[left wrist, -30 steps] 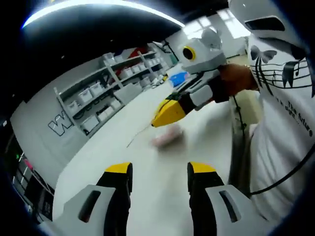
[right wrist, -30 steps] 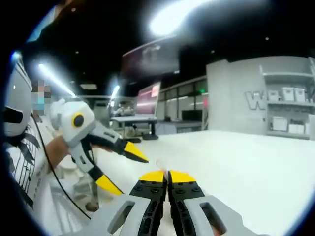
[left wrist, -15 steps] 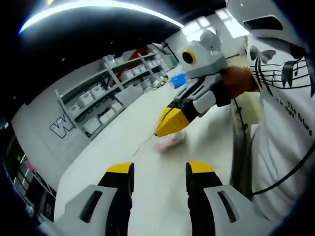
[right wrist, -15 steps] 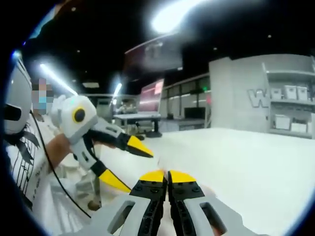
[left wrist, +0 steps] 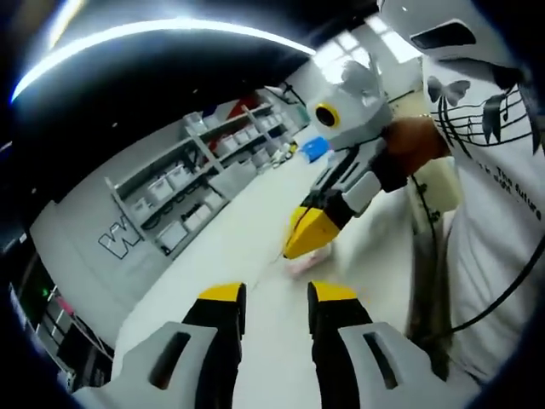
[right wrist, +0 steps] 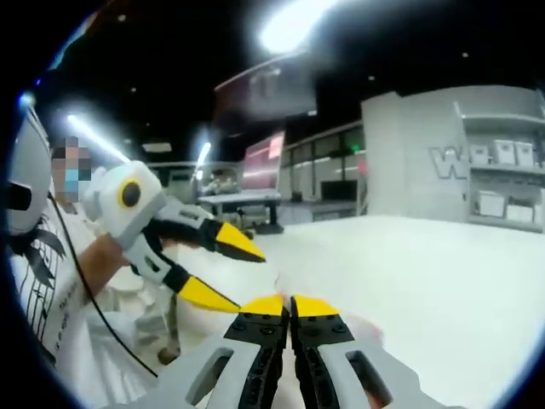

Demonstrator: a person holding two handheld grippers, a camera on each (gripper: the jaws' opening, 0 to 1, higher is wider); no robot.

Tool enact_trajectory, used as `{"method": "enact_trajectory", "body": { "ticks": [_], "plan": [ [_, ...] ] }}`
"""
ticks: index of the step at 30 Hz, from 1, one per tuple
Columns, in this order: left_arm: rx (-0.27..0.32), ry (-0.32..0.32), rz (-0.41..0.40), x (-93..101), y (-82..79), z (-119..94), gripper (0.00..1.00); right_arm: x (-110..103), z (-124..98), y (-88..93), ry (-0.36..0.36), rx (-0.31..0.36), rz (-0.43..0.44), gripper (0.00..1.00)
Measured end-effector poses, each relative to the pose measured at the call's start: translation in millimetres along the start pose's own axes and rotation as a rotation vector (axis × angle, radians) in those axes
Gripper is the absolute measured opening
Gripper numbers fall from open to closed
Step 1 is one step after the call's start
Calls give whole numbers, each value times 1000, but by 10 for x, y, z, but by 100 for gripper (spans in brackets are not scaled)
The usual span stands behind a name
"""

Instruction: Open the resealable bag by pulling the two sides of the seal apart until the entire bag opening is separated and visibly accessible.

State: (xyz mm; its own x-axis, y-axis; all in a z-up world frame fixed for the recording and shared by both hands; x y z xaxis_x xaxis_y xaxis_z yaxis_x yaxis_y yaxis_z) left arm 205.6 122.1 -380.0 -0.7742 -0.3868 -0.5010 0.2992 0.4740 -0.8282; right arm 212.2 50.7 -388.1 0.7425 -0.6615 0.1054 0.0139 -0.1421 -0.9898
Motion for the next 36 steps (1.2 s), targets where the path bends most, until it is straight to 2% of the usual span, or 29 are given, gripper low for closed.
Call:
{"method": "enact_trajectory", "body": {
  "ticks": [5, 14, 21, 23, 31, 36],
  "plan": [
    [-39, 21, 89, 75, 21, 53, 24, -63, 23, -13, -16, -10, -14, 0],
    [-67, 38, 172, 89, 39, 68, 17, -123, 45, 47, -32, -46, -46, 0],
    [-113, 18, 266, 70, 98, 108, 13, -138, 60, 76, -42, -62, -49, 0],
    [-121, 25, 283, 86, 99, 106, 2, -136, 63, 87, -42, -66, -47, 0],
    [-138, 3, 316, 66, 129, 90, 4, -136, 79, 107, -47, -72, -41, 0],
    [-128, 11, 318, 91, 119, 105, 4, -144, 82, 108, -50, -74, -38, 0]
  ]
}}
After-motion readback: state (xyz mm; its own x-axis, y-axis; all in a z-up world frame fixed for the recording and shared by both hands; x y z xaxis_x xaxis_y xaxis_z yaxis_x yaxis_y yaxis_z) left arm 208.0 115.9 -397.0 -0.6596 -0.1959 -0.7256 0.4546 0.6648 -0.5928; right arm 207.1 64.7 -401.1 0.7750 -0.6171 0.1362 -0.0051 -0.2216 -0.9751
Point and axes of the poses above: the point that each gripper's makers call its tool centre point, and the gripper's own axes: z roughly forward along the fingers, x roughly to its right, y roughly out of its underside, the point moved 3 cm from there along -z, roughly backward along the fingers, and after that the axes turned 7 degrees about -z, right-handed, at the moved point
